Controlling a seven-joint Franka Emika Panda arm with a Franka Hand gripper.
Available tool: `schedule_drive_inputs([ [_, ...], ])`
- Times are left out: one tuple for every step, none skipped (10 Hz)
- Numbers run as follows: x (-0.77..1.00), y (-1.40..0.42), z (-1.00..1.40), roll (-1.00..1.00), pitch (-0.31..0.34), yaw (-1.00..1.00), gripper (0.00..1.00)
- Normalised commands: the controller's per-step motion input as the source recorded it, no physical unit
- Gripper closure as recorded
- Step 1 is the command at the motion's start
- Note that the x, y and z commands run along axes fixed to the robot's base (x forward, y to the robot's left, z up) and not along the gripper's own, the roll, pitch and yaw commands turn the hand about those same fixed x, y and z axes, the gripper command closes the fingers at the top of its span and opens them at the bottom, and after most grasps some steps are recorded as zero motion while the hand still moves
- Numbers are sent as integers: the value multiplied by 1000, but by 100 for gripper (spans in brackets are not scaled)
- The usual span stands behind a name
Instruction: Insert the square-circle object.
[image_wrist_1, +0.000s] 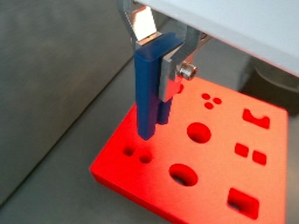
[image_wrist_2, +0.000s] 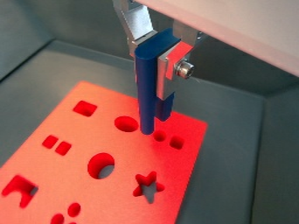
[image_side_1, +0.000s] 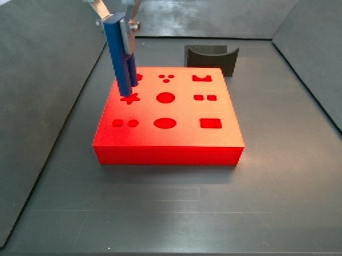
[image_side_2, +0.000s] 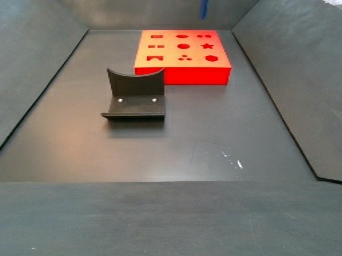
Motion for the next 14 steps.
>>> schedule_drive_inputs([
  [0,0,-214,191,0,-994,100],
  [0,0,-217,191,0,-994,100],
  [0,0,-206,111,0,-1000,100],
  [0,0,-209,6,0,-1000,100],
  [0,0,-197,0,0,-1000,100],
  [0,0,-203,0,0,-1000,100],
  [0,0,-257,-34,0,-1000,100],
  [0,-34,-246,-103,-59,-986,100],
  [0,-49,-206,-124,-74,-960,100],
  [0,-57,-151,-143,-80,-946,100],
  [0,-60,-143,-146,-74,-940,100],
  [0,-63,-120,-153,-71,-937,100],
  [0,-51,-74,-114,-27,-989,100],
  [0,-9,-89,-67,0,-1000,100],
])
